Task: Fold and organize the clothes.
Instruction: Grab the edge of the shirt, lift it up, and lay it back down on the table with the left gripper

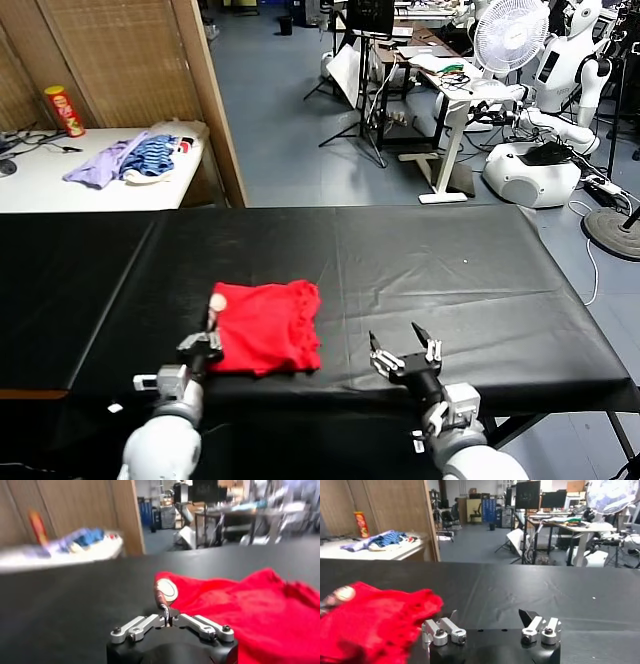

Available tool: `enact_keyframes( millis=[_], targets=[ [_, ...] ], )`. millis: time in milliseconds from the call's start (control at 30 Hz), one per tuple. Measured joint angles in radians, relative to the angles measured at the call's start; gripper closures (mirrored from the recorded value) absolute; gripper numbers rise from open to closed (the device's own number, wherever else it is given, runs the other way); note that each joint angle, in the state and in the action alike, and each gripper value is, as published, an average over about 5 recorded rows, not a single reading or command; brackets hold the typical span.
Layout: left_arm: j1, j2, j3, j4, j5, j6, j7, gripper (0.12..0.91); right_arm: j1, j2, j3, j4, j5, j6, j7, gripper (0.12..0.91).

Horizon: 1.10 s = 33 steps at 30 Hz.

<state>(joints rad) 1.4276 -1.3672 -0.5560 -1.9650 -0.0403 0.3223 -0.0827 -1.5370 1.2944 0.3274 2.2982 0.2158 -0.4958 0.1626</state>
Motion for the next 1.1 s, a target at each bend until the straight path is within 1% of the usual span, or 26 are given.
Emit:
enact_keyframes(
  millis=[167, 267, 367, 467, 533, 600, 667, 833, 900, 967, 1033, 1067, 1100],
  targets=[
    [0.017, 0.123, -0.053, -0.009, 0.142, -0.007, 0.005, 0.88, 0.015, 0.003, 0.0, -0.022, -0.001, -0.001, -0.002, 0.227],
    [0.031, 0.206, -0.1, -0.014, 0.213, -0.015, 0.011, 0.88, 0.026, 0.003, -0.004, -0.033, 0.0, -0.003, -0.002, 0.227],
    [0.046, 0.285, -0.157, -0.031, 0.284, -0.013, 0.014, 0.88, 0.037, 0.003, -0.009, -0.041, 0.001, -0.004, -0.003, 0.227],
    [0.065, 0.34, -0.197, -0.07, 0.317, -0.005, 0.013, 0.88, 0.042, 0.005, -0.012, -0.053, 0.002, -0.004, -0.004, 0.227],
    [0.075, 0.354, -0.199, -0.108, 0.296, -0.002, 0.013, 0.88, 0.041, 0.007, -0.015, -0.059, 0.002, -0.004, -0.004, 0.227],
    [0.077, 0.35, -0.177, -0.145, 0.246, -0.005, 0.013, 0.88, 0.037, 0.009, -0.018, -0.063, -0.001, -0.004, -0.005, 0.227],
    [0.071, 0.332, -0.131, -0.168, 0.18, -0.007, 0.011, 0.88, 0.032, 0.011, -0.018, -0.064, -0.007, -0.004, -0.005, 0.227],
    [0.039, 0.242, 0.049, -0.169, 0.01, 0.022, -0.018, 0.88, 0.015, 0.01, -0.004, -0.061, -0.013, 0.0, -0.015, 0.227],
    [0.021, 0.197, 0.12, -0.157, -0.039, 0.029, -0.027, 0.88, 0.012, 0.007, 0.003, -0.064, -0.012, 0.002, -0.025, 0.227],
    [0.003, 0.151, 0.18, -0.14, -0.059, 0.024, -0.03, 0.88, 0.013, 0.004, 0.006, -0.069, -0.009, 0.005, -0.039, 0.227],
    [-0.013, 0.106, 0.228, -0.121, -0.059, 0.008, -0.027, 0.879, 0.019, -0.002, 0.003, -0.075, -0.001, 0.008, -0.061, 0.227],
    [-0.019, 0.086, 0.249, -0.111, -0.057, -0.001, -0.022, 0.866, 0.023, -0.006, 0.0, -0.08, 0.005, 0.008, -0.075, 0.227],
    [-0.023, 0.069, 0.266, -0.102, -0.056, -0.012, -0.014, 0.837, 0.027, -0.01, -0.003, -0.085, 0.011, 0.008, -0.091, 0.227]
  ],
)
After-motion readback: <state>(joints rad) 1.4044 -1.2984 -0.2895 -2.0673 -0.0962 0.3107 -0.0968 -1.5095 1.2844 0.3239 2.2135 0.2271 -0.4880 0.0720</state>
